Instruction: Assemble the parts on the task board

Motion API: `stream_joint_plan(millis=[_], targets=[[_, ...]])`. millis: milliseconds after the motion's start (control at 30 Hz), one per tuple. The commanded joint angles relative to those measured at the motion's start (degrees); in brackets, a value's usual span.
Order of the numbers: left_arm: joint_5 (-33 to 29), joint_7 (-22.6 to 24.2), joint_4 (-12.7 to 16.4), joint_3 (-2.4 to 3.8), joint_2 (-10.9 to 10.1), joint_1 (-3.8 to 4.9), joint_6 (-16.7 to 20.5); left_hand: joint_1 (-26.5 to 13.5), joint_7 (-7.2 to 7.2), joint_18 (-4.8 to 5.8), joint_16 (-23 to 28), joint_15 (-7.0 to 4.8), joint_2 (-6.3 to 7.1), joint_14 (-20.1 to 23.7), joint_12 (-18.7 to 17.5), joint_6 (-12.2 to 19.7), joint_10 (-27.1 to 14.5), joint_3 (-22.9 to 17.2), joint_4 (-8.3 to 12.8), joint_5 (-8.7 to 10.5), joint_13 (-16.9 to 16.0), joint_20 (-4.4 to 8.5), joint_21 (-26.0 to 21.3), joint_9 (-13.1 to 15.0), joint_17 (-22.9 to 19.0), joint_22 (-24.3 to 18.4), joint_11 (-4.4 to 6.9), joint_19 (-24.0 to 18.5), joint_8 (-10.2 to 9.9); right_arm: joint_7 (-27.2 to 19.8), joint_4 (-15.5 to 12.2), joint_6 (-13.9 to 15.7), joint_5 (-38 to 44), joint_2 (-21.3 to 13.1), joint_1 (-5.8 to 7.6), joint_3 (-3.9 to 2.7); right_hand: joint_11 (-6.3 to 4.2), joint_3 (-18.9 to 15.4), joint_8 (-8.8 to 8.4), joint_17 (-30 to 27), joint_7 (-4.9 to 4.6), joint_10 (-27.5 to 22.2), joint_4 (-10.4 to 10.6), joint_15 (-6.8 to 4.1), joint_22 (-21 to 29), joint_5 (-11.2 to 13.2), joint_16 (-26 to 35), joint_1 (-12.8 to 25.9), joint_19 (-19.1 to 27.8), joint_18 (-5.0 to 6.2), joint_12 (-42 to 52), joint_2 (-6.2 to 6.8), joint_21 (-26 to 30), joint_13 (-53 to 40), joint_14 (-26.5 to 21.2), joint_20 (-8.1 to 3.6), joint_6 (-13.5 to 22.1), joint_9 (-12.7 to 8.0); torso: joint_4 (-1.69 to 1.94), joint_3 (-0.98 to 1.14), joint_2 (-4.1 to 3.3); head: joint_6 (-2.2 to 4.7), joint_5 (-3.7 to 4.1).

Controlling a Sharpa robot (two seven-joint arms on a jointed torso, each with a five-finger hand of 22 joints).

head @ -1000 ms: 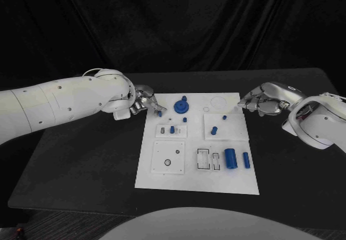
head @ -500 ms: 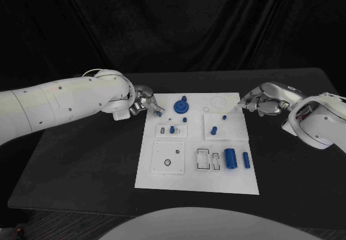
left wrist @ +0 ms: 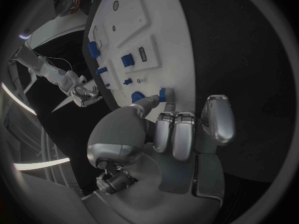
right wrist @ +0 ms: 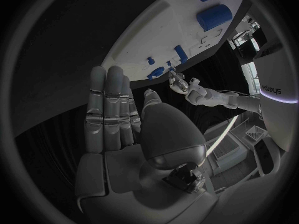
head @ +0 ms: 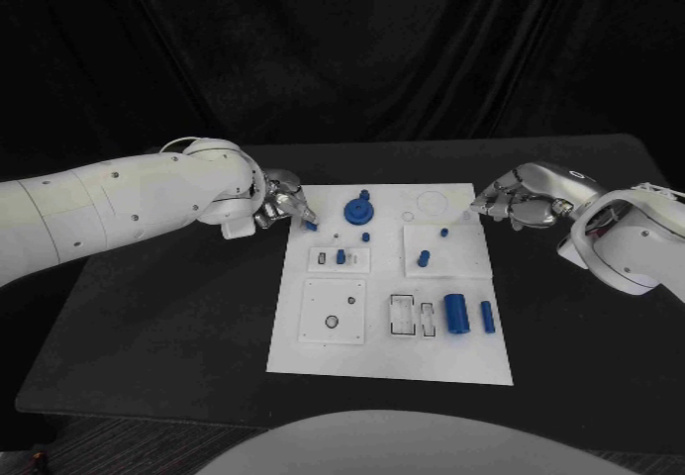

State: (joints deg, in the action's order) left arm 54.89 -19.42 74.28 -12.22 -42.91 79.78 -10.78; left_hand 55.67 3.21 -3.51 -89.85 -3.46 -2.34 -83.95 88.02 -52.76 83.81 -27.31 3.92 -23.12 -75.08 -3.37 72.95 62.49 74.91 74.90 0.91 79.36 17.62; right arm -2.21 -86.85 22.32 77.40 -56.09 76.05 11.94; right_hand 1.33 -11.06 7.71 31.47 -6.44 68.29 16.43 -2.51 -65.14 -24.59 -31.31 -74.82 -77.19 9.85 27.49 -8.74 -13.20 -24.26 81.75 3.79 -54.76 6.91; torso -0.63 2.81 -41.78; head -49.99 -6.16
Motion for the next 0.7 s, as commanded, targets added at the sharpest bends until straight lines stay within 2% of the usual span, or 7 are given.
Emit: stream_joint_plan(millis=[33,100,367,533,700], targets=[[-0.4,1.0,0.4,0.05,-0.2,-0.09,0.1,-0.4,-0.13,-0.47,-0.2,0.31,0.75,-6.1,-0.3,-0.3,3.9,-2.8,1.3,-1.18,-13.1,0.05,-0.3,0.4,15.1,9.8,-0.25,-0.2,0.4,0.4,0.0,0.2,0.1,0.0,-0.15,-0.03,0.16,0.2,0.11,-0.1,0.07,0.4,-0.3,0.14,0.0,-0.4,0.1,-0.4,-0.5,0.60,-0.2,0.07,0.3,0.0,0.3,-0.02,-0.3,0.0,0.01,-0.02,-0.01,-0.01,-0.09],[-0.4,1.1,0.7,0.05,-0.5,-0.09,0.4,-1.0,-0.13,-0.45,-0.2,0.28,1.09,-6.1,-0.3,-0.3,3.9,-4.7,2.2,-1.90,-13.1,0.06,-0.2,0.7,15.1,9.9,-0.23,-0.1,0.7,0.5,0.0,0.2,0.1,0.0,-0.15,-0.03,0.16,0.2,0.11,-0.1,0.07,0.4,-0.3,0.14,0.0,-0.4,0.1,-0.4,-0.5,0.60,-0.2,0.07,0.3,0.0,0.3,-0.02,-0.3,0.0,0.04,-0.02,-0.01,-0.01,-0.11],[-0.4,1.9,2.9,0.05,-2.3,-0.09,2.7,-1.8,-0.13,-0.40,-0.2,0.19,1.71,-6.1,-0.5,-0.4,3.8,-7.9,3.9,-1.69,-12.9,0.13,0.1,1.3,15.1,9.9,-0.16,0.1,1.1,0.7,-0.1,0.0,0.1,-0.2,-0.15,-0.03,0.17,0.3,0.09,-0.1,0.07,0.4,-0.3,0.14,0.1,-0.5,0.2,-0.6,-0.5,0.60,-0.3,0.02,0.4,0.1,0.4,-0.02,-0.3,0.0,0.03,-0.03,-0.01,-0.01,-0.22],[-0.4,1.8,5.4,0.05,-3.9,-0.09,4.3,-2.3,-0.13,-0.38,-0.2,0.16,1.96,-6.1,-0.5,-0.6,3.8,-8.7,4.1,-1.35,-12.9,0.16,0.2,1.4,15.1,10.0,-0.15,0.2,1.3,0.8,-0.2,0.0,0.1,-0.4,-0.15,-0.03,0.17,0.3,0.09,-0.1,0.07,0.4,-0.3,0.14,0.1,-0.5,0.2,-0.6,-0.5,0.60,-0.3,0.02,0.4,0.1,0.4,-0.02,-0.3,0.0,0.07,-0.02,0.00,-0.01,-0.22],[-0.7,1.1,8.1,0.06,-5.9,-0.06,5.0,-2.6,-0.16,-0.39,-0.2,0.15,2.03,-6.1,-0.7,-0.7,3.6,-8.9,4.1,-1.03,-12.7,0.17,0.1,1.4,15.1,9.9,-0.14,0.1,1.3,0.9,-0.3,0.0,0.1,-0.5,-0.15,-0.03,0.20,0.3,0.10,-0.2,0.06,0.3,-0.3,0.16,0.2,-0.5,0.3,-0.8,-0.6,0.60,-0.5,0.03,0.5,0.1,0.4,-0.02,-0.3,0.0,0.02,0.08,0.06,-0.01,-0.77]])
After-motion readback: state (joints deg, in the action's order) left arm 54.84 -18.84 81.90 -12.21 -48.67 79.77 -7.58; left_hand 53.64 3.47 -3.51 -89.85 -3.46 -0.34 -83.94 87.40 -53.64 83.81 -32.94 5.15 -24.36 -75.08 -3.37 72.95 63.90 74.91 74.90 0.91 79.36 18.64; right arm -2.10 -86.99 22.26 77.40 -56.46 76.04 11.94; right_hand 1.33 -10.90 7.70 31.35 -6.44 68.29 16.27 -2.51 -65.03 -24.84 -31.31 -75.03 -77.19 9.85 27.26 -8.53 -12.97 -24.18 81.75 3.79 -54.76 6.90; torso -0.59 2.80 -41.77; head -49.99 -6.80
